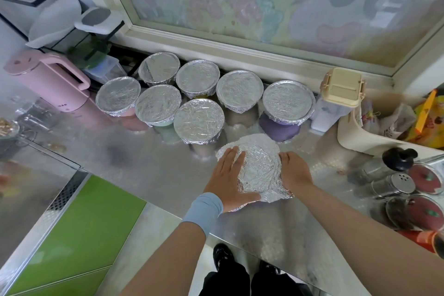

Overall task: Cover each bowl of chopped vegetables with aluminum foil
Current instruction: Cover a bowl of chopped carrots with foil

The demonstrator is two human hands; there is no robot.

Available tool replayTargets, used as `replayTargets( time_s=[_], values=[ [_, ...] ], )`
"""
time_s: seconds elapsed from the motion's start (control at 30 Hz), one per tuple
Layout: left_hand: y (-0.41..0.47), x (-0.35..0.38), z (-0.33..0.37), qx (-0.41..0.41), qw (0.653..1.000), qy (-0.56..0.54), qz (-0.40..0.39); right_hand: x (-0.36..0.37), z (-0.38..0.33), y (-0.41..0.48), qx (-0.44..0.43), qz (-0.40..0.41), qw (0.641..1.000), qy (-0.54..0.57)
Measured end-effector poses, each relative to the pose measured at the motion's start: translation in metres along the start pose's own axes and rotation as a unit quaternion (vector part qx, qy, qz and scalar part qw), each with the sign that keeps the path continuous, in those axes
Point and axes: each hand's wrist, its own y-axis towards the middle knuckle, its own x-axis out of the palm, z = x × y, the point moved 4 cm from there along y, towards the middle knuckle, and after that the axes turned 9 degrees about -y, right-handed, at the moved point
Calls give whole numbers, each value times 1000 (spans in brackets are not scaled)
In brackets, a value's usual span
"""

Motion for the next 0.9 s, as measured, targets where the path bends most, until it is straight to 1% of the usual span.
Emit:
replayTargets(
  time_s=[0.07, 0.1, 0.13, 0.17, 0.2, 0.23, 0.27, 0.33, 0.43, 0.53, 0.6, 0.67, 0.73, 0.9],
  values=[
    [1, -2, -2, 7, 999, 38, 0, -5, -3, -3, 6, 48, 999, -20],
    [2, -2, -2, 2, 998, 57, -3, -10, -8, -7, -24, 101, 994, -46],
    [3, -3, -1, -9, 998, 65, -6, -14, -15, -12, -86, 156, 980, -85],
    [5, -4, 0, -21, 998, 66, -8, -15, -24, -17, -158, 195, 960, -121],
    [7, -4, 2, -30, 997, 65, -13, -12, -32, -21, -217, 202, 944, -143],
    [8, -4, 3, -36, 997, 65, -19, -5, -37, -22, -256, 176, 938, -151],
    [8, -4, 4, -41, 997, 65, -25, 3, -40, -22, -265, 134, 943, -152],
    [9, -3, 4, -50, 996, 60, -32, 17, -38, -21, -240, 57, 960, -132],
    [12, -8, 5, -47, 998, 41, 2, 23, -34, -19, -205, 41, 972, -109],
    [26, -15, 6, -26, 998, 25, 54, 21, -31, -14, -160, 21, 986, -39],
    [34, -14, 7, -22, 997, 12, 76, 21, -30, -11, -146, 17, 989, -5],
    [39, -10, 3, -38, 996, 16, 78, 21, -31, -11, -150, 16, 989, 10],
    [39, -4, -3, -56, 996, 19, 71, 22, -32, -13, -159, 22, 987, 15],
    [38, -4, -3, -76, 990, -30, 112, 21, -32, -9, -162, 37, 986, 14]
  ],
)
